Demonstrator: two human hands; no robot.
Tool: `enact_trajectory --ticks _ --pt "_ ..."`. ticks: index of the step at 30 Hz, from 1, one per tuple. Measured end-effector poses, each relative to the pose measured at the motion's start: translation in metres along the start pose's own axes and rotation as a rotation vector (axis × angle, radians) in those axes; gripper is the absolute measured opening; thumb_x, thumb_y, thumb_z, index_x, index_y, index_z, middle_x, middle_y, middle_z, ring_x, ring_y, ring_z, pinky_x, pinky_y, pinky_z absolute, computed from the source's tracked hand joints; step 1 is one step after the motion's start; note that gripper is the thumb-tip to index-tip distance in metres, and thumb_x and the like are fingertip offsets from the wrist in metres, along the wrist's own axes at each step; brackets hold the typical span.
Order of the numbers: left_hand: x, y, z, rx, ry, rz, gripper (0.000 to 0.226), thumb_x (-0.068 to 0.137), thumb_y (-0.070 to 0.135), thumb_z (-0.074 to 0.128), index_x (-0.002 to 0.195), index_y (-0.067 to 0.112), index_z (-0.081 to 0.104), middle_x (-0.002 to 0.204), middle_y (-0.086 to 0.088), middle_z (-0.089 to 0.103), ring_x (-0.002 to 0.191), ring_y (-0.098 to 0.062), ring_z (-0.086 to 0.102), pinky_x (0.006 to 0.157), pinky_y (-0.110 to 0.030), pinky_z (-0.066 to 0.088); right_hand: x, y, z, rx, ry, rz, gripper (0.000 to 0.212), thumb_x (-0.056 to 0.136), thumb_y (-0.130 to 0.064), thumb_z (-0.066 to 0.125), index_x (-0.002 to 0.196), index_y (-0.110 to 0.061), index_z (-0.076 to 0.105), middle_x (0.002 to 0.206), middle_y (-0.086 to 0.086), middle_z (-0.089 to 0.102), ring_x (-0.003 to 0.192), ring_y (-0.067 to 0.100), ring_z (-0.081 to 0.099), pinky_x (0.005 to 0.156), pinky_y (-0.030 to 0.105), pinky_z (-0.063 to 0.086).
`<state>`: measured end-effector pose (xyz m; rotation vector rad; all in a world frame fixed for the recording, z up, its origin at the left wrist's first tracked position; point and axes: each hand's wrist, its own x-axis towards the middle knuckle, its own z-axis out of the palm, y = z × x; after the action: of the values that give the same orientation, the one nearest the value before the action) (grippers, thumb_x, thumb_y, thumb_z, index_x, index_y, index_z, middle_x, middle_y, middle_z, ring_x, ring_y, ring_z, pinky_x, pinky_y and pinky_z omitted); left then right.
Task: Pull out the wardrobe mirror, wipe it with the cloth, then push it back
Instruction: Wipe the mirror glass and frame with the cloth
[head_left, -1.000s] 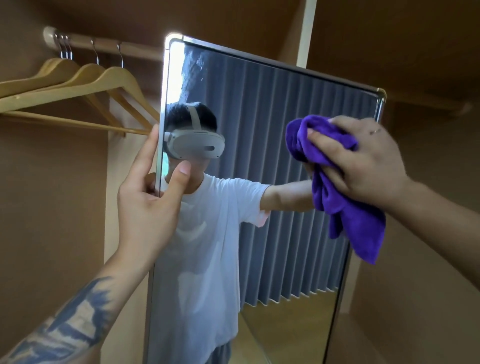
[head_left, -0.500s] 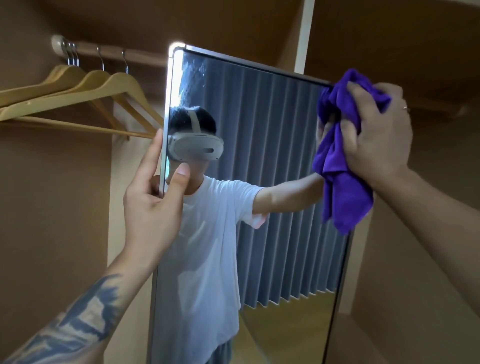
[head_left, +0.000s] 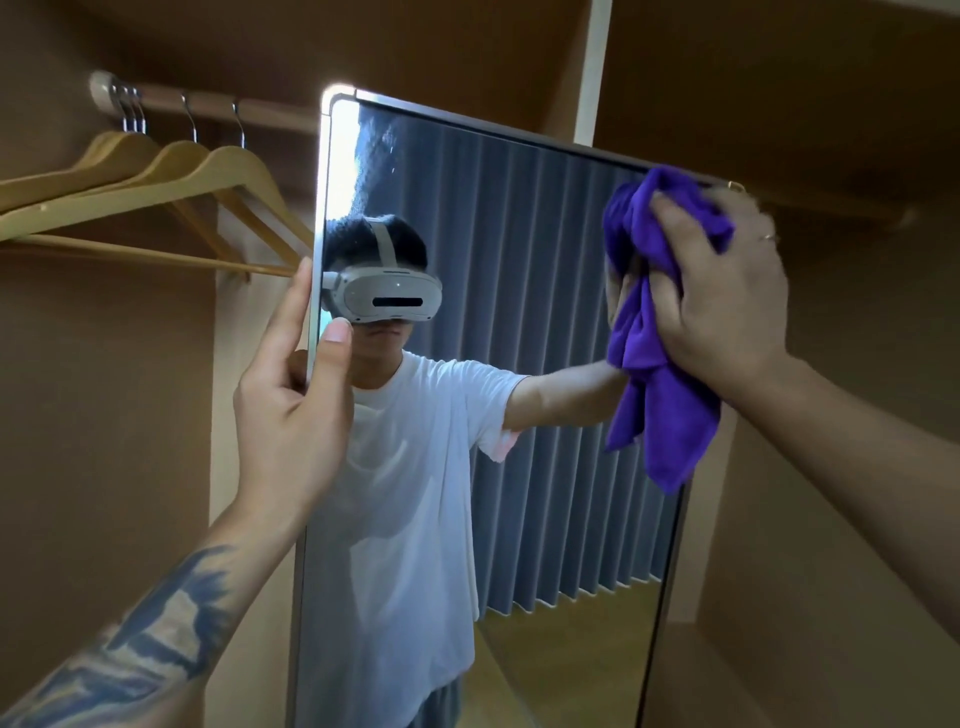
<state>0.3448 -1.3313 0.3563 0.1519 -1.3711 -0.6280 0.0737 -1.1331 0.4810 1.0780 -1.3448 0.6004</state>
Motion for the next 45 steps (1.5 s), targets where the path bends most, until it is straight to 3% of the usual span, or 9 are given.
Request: enact_trajectory --ticks 4,8,12,18,21,25,30,38,45 --pt "0.000 -0.001 0.000 0.002 0.020 0.005 0.049 0.106 0.050 0.052 0.154 0.054 0.045 0.127 -0.028 0.069 0.083 -0.025 0.073 0.081 -0.027 0.054 -0.030 0.007 0.002 -0.018 -0.147 -0.483 0.054 0.101 -0.031 0.057 0.150 -0.009 0.055 0.136 0.035 0.056 0.102 0.053 0.061 0.087 0.059 0.050" --pt "0.000 -0.005 0.003 0.010 0.048 -0.003 0.047 0.108 0.040 0.051 0.154 0.051 0.047 0.075 0.022 0.066 0.058 -0.004 0.046 0.060 -0.015 0.043 -0.008 0.026 -0.004 -0.048 -0.114 -0.476 0.055 0.103 -0.041 0.048 0.152 -0.016 0.045 0.139 0.032 0.051 0.107 0.052 0.055 0.088 0.058 0.047" --pt "0.000 -0.004 0.002 0.004 0.053 0.007 0.047 0.110 0.035 0.051 0.155 0.047 0.047 0.073 0.007 0.054 0.057 -0.001 0.041 0.057 -0.011 0.039 -0.015 0.007 0.000 0.019 -0.030 -0.076 0.059 0.099 -0.037 0.051 0.154 -0.018 0.043 0.145 0.026 0.045 0.116 0.050 0.050 0.091 0.054 0.047" --pt "-0.001 -0.004 0.000 -0.009 0.047 -0.027 0.047 0.109 0.041 0.051 0.154 0.053 0.047 0.067 0.009 0.052 0.057 -0.008 0.043 0.057 -0.017 0.044 -0.041 0.006 -0.001 -0.047 -0.144 -0.700 0.051 0.098 -0.027 0.061 0.147 -0.016 0.050 0.131 0.031 0.063 0.097 0.049 0.066 0.083 0.056 0.053" --pt "-0.002 -0.004 0.000 -0.023 0.049 -0.031 0.046 0.109 0.042 0.051 0.152 0.056 0.046 0.058 0.000 0.046 0.054 -0.014 0.043 0.054 -0.026 0.044 -0.013 0.022 -0.006 -0.106 -0.113 -0.558 0.054 0.100 -0.033 0.057 0.150 -0.016 0.051 0.139 0.031 0.056 0.105 0.051 0.062 0.086 0.058 0.050" --pt "-0.004 0.007 0.000 -0.041 0.008 -0.032 0.053 0.106 0.038 0.059 0.156 0.050 0.045 0.103 -0.019 0.073 0.074 -0.020 0.067 0.076 -0.037 0.060 -0.009 -0.001 -0.001 0.003 -0.004 0.068 0.056 0.099 -0.036 0.051 0.153 -0.021 0.043 0.147 0.026 0.045 0.118 0.049 0.051 0.097 0.056 0.047" --pt "-0.005 0.013 0.002 -0.005 0.003 0.008 0.060 0.107 0.020 0.064 0.162 0.023 0.042 0.148 0.032 0.057 0.136 0.001 0.057 0.108 -0.015 0.047 -0.042 -0.030 0.005 0.037 -0.087 -0.506 0.052 0.098 -0.031 0.058 0.148 -0.015 0.053 0.136 0.028 0.057 0.098 0.049 0.062 0.085 0.056 0.051" --pt "-0.004 0.006 -0.001 0.001 -0.011 0.021 0.060 0.107 0.033 0.064 0.162 0.035 0.040 0.156 0.012 0.056 0.143 -0.019 0.055 0.114 -0.031 0.047 -0.016 -0.031 0.007 0.114 0.030 0.038 0.055 0.098 -0.031 0.053 0.151 -0.017 0.049 0.145 0.026 0.048 0.121 0.048 0.052 0.097 0.055 0.047" --pt "-0.004 0.001 -0.001 -0.043 -0.021 -0.018 0.059 0.104 0.041 0.064 0.158 0.049 0.042 0.146 -0.007 0.066 0.124 -0.040 0.067 0.102 -0.060 0.056 -0.020 -0.006 -0.002 -0.030 -0.102 -0.592 0.050 0.102 -0.034 0.056 0.150 -0.019 0.048 0.136 0.031 0.059 0.101 0.052 0.063 0.084 0.061 0.050"
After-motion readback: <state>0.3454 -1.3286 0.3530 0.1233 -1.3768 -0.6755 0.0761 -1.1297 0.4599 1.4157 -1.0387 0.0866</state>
